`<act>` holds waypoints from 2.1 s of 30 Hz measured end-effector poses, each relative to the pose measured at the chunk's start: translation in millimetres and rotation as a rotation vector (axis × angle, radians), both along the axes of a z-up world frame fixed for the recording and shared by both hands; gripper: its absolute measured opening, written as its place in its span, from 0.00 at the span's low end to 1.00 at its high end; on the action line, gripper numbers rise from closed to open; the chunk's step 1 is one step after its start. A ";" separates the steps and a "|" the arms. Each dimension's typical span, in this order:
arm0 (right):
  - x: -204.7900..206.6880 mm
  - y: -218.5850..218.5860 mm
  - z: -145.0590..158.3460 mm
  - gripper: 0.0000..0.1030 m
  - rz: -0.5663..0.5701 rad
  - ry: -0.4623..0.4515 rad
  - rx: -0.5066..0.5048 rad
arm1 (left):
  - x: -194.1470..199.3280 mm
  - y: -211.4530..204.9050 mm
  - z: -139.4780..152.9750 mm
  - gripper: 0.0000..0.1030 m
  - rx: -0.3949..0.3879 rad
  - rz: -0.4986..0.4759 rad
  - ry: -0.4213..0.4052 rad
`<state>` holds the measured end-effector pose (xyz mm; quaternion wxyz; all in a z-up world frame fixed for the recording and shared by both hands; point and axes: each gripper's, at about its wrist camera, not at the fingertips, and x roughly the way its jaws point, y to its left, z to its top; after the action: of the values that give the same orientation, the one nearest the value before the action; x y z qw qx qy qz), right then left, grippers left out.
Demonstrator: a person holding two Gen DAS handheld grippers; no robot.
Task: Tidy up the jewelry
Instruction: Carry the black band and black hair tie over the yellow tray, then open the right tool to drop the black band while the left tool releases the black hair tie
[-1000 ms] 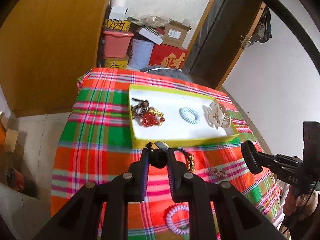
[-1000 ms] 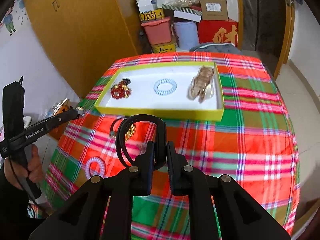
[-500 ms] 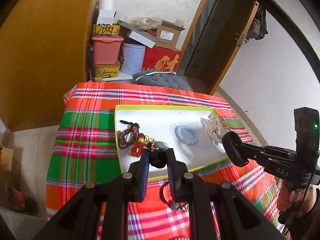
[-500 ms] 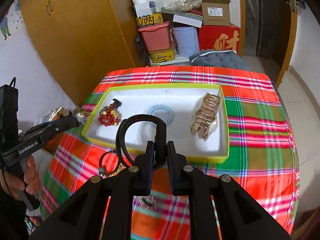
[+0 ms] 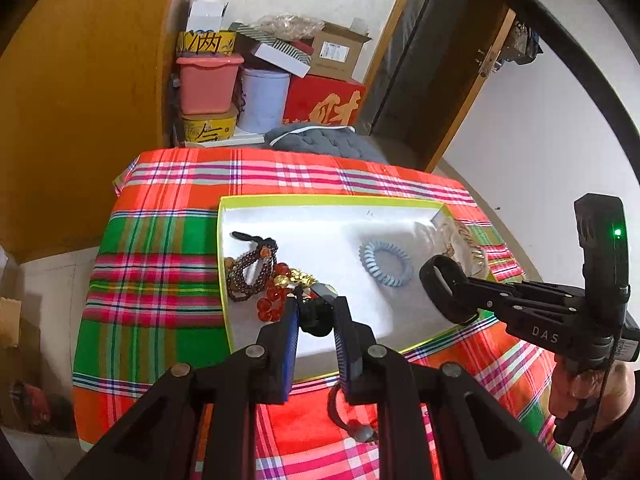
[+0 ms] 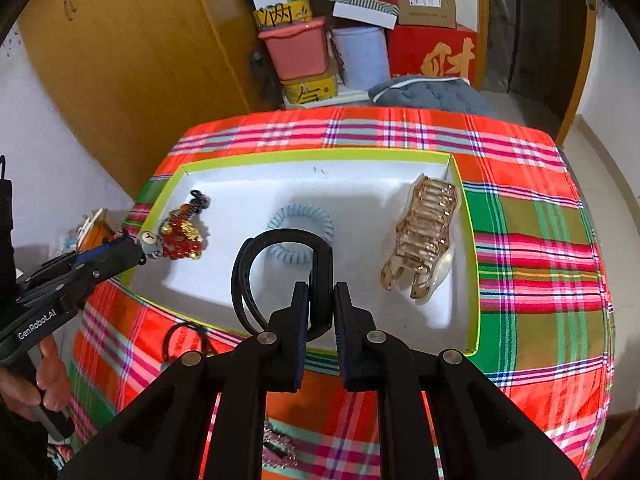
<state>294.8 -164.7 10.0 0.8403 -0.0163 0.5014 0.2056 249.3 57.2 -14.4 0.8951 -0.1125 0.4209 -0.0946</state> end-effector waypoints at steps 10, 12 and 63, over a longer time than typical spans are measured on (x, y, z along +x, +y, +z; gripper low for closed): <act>9.8 8.0 -7.3 0.12 -0.009 0.013 -0.066 | 8.3 -4.9 -16.6 0.17 0.024 -0.010 0.046; 11.3 8.3 -10.0 0.12 -0.009 0.021 -0.072 | 9.9 -6.3 -19.3 0.17 0.030 -0.011 0.054; -99.3 -23.8 14.5 0.36 0.134 -0.046 0.069 | -70.1 0.9 -11.9 0.43 -0.010 0.012 0.045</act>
<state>195.5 -188.5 24.5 0.8360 -0.0256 0.4724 0.2780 179.2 58.1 -26.3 0.8854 -0.1214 0.4397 -0.0890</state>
